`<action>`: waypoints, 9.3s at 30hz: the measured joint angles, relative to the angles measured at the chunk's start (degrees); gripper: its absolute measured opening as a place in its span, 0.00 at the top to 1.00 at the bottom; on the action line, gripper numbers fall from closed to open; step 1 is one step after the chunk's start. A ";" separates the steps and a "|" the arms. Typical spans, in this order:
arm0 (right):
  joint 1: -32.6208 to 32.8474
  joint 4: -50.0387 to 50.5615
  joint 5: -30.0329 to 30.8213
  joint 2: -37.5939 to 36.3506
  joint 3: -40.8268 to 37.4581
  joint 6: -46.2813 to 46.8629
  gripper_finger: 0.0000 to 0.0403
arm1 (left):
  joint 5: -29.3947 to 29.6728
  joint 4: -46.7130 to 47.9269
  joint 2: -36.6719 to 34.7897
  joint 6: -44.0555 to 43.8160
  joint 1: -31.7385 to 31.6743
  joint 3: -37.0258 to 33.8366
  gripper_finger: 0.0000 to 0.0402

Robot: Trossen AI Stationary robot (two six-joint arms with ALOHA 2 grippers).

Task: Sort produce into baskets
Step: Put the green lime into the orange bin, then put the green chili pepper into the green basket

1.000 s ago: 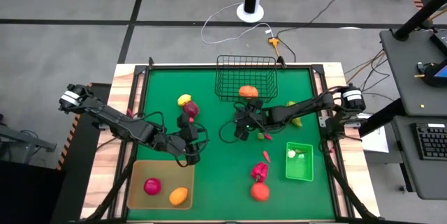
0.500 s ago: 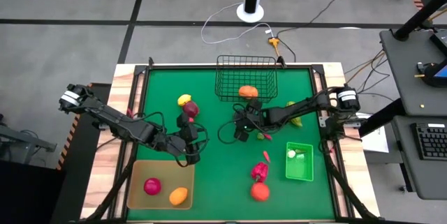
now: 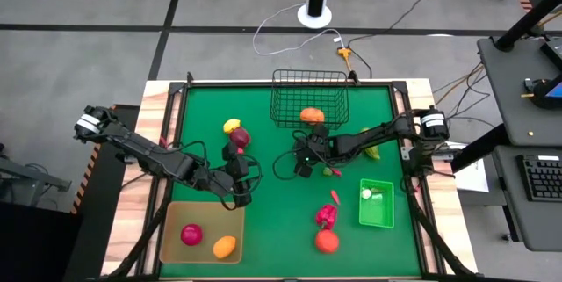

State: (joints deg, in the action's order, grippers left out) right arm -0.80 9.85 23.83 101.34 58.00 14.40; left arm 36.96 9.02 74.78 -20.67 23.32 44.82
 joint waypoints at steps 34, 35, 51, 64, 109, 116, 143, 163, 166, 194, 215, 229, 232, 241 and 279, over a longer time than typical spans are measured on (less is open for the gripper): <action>18.12 -13.15 -2.80 -10.27 -0.07 -8.93 0.56 | -2.62 -12.54 7.67 10.01 0.29 0.18 0.51; 18.26 -14.10 -2.81 -10.27 -0.07 -9.59 0.56 | -3.79 -13.81 8.15 10.75 0.29 0.20 0.50; 18.49 -19.60 -2.97 -10.27 -0.04 -15.50 0.56 | -7.59 -24.56 10.78 16.89 0.05 0.26 0.48; 18.56 -20.00 -2.81 -10.27 -0.14 -16.40 0.56 | -7.47 -25.03 11.19 16.97 -0.50 0.28 0.70; 18.53 -12.63 -2.86 -14.73 0.02 -6.75 0.26 | -34.96 52.43 10.71 -30.75 16.26 31.33 0.71; 18.53 -12.63 -2.86 -14.71 0.02 -6.28 0.25 | -42.44 52.22 10.73 -44.12 20.68 25.27 0.71; 18.40 -12.61 -2.86 -14.67 -0.04 -6.01 0.22 | -42.42 52.86 10.75 -47.83 20.77 15.89 0.55; 16.90 -6.31 -2.83 -14.67 1.07 0.98 0.25 | -41.41 54.90 10.75 -45.07 20.77 21.01 0.49; 15.74 -0.66 -2.81 -14.67 2.68 3.04 0.25 | -36.42 56.54 10.75 -42.33 20.77 24.31 0.49; 12.39 36.50 -8.59 -14.43 2.44 12.17 0.26 | 6.17 53.84 10.69 -11.75 16.72 30.38 0.56; 12.37 27.86 -5.77 -8.22 -1.42 3.62 0.33 | 2.32 13.99 7.37 8.20 11.11 13.07 0.73; 12.39 26.18 -5.76 -6.38 -1.55 2.51 0.57 | 7.10 10.59 6.79 7.11 11.00 11.36 0.73; 12.39 25.64 -5.77 -6.38 -1.55 2.37 0.65 | 8.97 10.69 6.82 7.11 10.98 11.28 0.73; 12.39 25.55 -5.77 -6.38 -1.55 2.07 0.83 | 9.14 10.67 6.82 7.09 10.98 11.28 0.73; 28.34 63.28 -28.39 -20.63 7.50 37.05 0.81 | 9.23 9.47 6.91 6.67 10.94 11.28 0.73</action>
State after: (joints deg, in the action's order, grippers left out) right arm 27.54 73.13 -4.56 80.71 65.50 51.45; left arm 46.19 18.49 81.69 -14.00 34.26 56.10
